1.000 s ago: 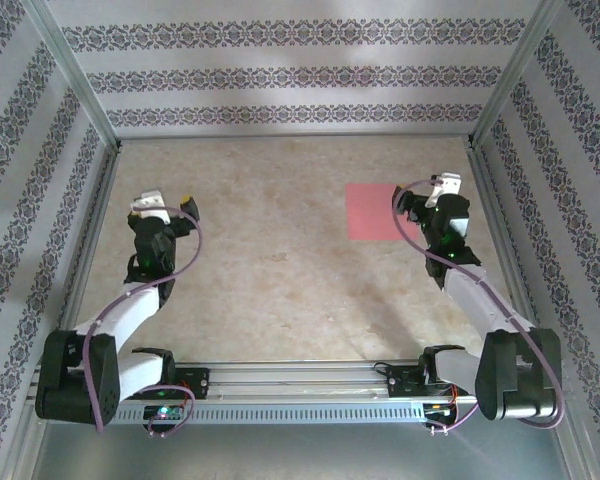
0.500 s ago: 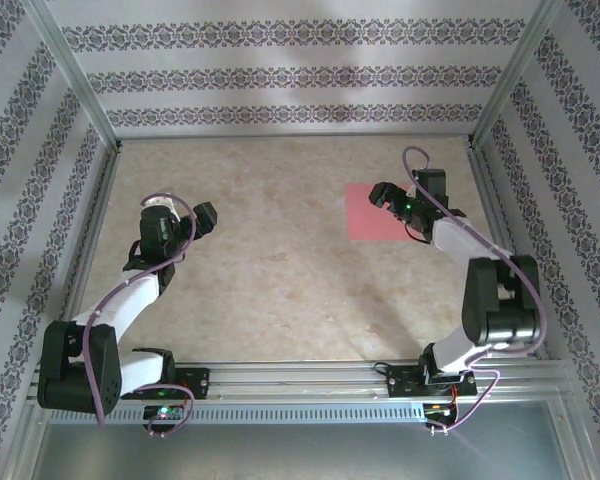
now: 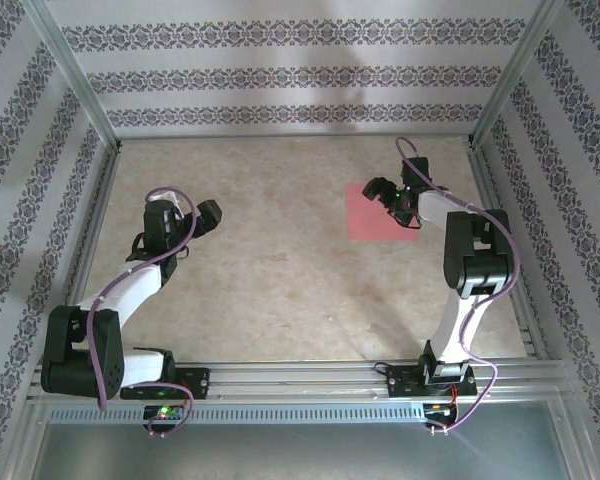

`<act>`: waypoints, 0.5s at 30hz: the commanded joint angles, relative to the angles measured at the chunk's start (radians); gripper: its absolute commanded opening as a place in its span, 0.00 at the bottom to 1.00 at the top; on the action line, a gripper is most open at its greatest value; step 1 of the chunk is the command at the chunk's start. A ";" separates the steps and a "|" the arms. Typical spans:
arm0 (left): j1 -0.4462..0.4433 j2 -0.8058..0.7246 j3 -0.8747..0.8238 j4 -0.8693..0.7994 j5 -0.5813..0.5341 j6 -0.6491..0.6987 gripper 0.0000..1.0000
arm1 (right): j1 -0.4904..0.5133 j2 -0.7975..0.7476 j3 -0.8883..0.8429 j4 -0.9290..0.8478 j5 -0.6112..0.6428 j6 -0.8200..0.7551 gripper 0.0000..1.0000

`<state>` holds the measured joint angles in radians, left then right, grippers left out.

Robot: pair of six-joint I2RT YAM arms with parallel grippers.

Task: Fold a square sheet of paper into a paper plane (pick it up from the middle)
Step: Move the square sheet of paper to the center of the table.

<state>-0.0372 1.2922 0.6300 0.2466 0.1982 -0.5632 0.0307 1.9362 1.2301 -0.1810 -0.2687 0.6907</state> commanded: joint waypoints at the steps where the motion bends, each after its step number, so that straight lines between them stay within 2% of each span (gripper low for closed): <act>1: 0.011 0.008 0.029 -0.027 -0.023 -0.019 1.00 | 0.017 0.027 0.036 -0.070 0.029 0.033 0.98; 8: 0.011 0.036 0.042 -0.022 0.050 -0.004 1.00 | 0.072 0.041 0.044 -0.123 0.029 0.070 0.98; 15: 0.011 0.056 0.056 -0.032 0.088 -0.008 1.00 | 0.208 0.049 0.024 -0.117 0.019 0.183 0.97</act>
<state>-0.0372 1.3376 0.6464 0.2375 0.2535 -0.5659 0.1829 1.9579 1.2568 -0.2584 -0.2508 0.7967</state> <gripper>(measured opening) 0.994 0.971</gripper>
